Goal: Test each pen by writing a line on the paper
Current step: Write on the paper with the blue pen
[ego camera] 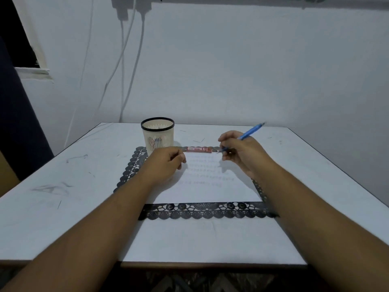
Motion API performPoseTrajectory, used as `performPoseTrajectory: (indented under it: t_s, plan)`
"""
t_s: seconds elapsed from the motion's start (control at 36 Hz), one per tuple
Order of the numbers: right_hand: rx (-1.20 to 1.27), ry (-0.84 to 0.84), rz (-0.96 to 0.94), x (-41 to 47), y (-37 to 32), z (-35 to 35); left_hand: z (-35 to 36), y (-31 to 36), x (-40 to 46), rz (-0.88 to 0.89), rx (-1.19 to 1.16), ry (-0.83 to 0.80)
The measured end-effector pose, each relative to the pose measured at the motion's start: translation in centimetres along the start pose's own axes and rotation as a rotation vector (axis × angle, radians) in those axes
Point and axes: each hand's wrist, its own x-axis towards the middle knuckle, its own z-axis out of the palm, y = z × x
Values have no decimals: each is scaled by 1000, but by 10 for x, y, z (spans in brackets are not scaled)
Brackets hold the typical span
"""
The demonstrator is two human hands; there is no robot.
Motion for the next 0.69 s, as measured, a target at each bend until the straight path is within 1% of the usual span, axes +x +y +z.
performPoseTrajectory:
  t_s: [0.08,0.17,0.28,0.36,0.44,0.5,0.58,0.69]
  plan:
    - [-97,-53,29,-11,9,-4,-1,-4,0,-73,43,-69]
    - [-120,-73,36,-26,17,-8,-3,-5,2,-89,82,-145]
    - [-144,-44,32,-33,24,-15,-2,-2,-1,-29,196,-175]
    - [-99,1,37,-27,26,-23,-5,-4,-2,-44,166,-150]
    - [-19,74,50,-22,26,-31,-13,-4,0,-67,108,-139]
    - [106,112,74,-21,25,-34,-19,-4,2,-82,74,-145]
    - [295,172,62,-19,24,-38,-25,-9,4,-103,34,-133]
    - [460,244,39,-18,23,-44,-31,-12,6,-122,-12,-151]
